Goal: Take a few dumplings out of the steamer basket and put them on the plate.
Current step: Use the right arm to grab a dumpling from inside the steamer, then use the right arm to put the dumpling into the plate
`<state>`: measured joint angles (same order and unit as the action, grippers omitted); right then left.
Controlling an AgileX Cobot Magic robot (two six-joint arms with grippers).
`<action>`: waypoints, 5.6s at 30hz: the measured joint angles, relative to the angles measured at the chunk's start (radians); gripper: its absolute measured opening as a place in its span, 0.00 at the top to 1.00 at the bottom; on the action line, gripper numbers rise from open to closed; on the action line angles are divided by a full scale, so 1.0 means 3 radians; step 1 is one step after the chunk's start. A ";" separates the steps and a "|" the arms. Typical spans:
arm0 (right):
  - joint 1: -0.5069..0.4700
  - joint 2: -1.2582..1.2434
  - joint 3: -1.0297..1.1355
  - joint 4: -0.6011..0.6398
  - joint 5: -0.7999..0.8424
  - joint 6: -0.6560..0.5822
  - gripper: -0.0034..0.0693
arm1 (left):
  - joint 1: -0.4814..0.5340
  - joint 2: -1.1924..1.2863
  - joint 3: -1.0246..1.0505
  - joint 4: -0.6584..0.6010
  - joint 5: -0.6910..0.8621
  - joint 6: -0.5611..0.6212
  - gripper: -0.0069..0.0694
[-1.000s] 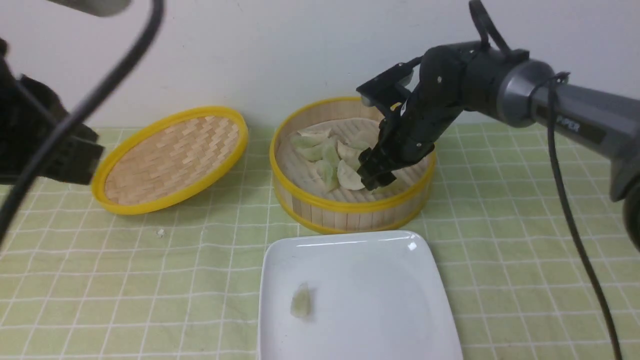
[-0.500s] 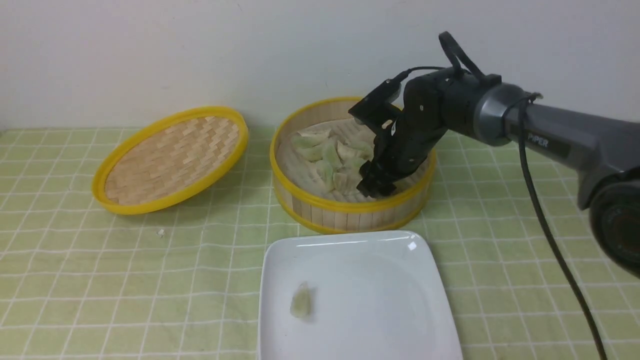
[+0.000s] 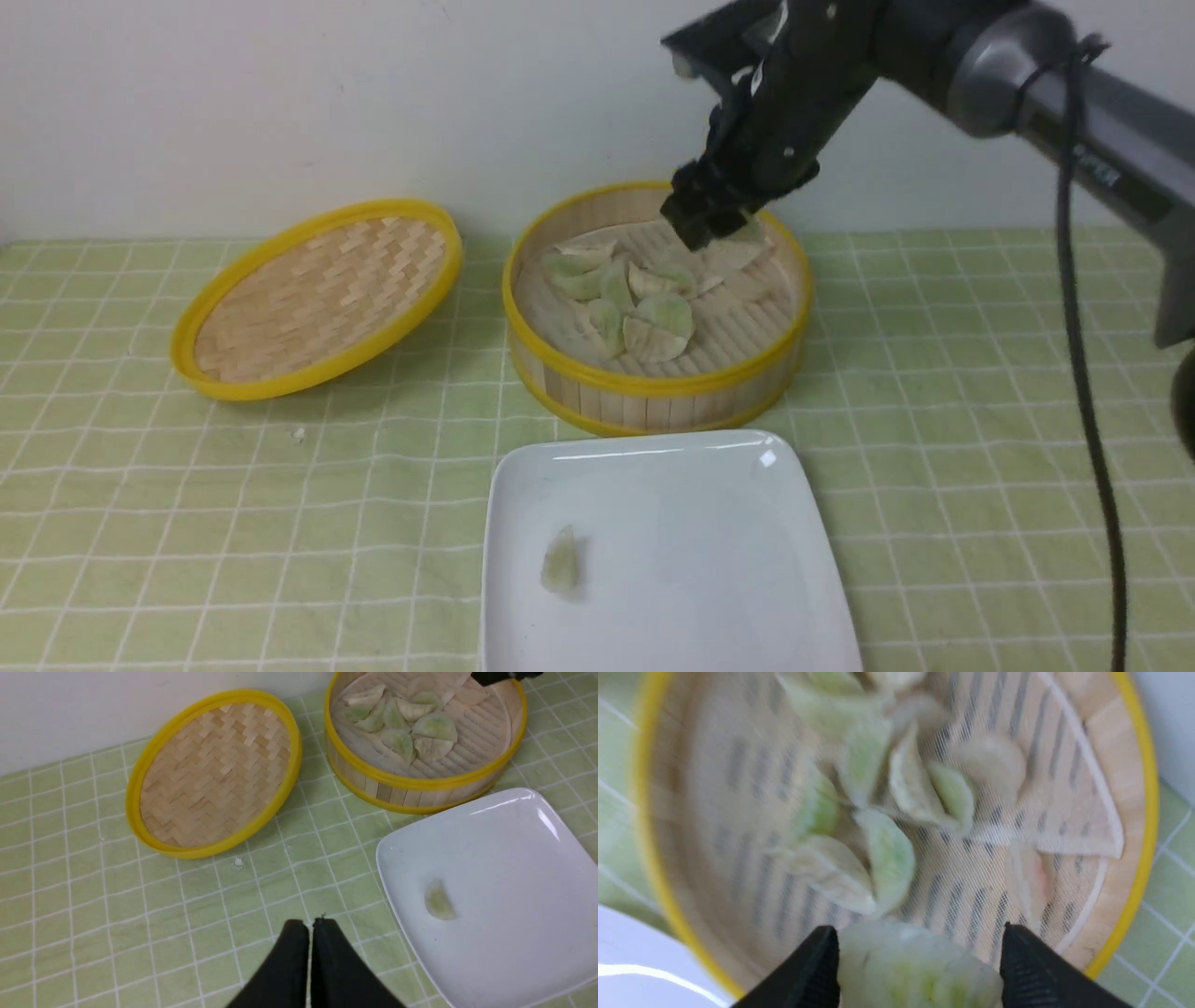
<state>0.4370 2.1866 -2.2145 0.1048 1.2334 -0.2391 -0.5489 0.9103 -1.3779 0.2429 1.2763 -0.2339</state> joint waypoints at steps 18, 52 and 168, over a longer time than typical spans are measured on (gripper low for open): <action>0.0363 -0.0575 0.2265 0.0884 -0.0206 0.0106 0.40 | 0.0000 0.0009 0.0326 -0.0120 0.0003 0.0000 0.92; 0.0392 -0.3853 0.2502 -0.0195 -0.0234 0.1337 0.97 | 0.0000 0.0022 0.0416 -0.0227 -0.0358 0.0003 0.92; 0.0392 -0.7343 0.5908 -0.1004 -0.3007 0.1748 0.97 | 0.1760 -0.3067 0.4676 -0.1214 -0.2961 0.1317 0.92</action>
<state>0.5547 -0.0162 -0.4420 -0.1965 0.3314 0.2852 -0.0210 -0.0099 0.0251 -0.1212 0.3879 0.1612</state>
